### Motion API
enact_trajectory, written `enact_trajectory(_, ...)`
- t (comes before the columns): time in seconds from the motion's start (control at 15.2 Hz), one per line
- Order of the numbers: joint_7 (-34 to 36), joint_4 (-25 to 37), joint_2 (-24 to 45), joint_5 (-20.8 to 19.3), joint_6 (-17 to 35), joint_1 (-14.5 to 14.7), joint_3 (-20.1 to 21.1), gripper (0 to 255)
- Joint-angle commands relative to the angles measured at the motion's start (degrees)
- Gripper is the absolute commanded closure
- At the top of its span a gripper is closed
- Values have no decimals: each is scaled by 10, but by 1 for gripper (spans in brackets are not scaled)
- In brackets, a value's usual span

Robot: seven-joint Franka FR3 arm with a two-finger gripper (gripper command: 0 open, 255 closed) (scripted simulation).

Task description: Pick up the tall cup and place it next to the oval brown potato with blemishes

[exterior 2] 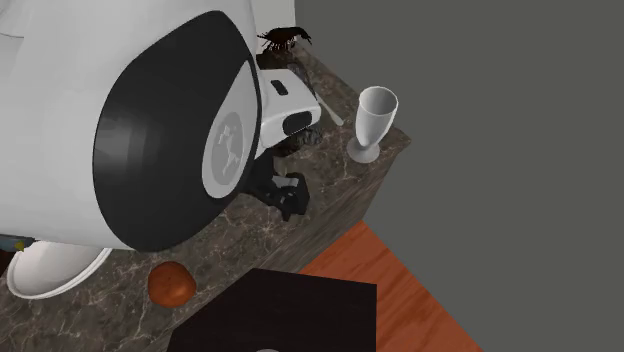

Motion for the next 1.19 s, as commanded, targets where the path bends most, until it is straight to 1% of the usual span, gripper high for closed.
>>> enact_trajectory(0.0,0,0,0,0,0,0,0,0)
enact_trajectory(0.26,-28,30,78,-19,48,-14,-27,0)
enact_trajectory(0.59,-61,84,180,-32,97,-27,-59,0)
enact_trajectory(1.12,-116,206,350,-28,144,-43,-101,0)
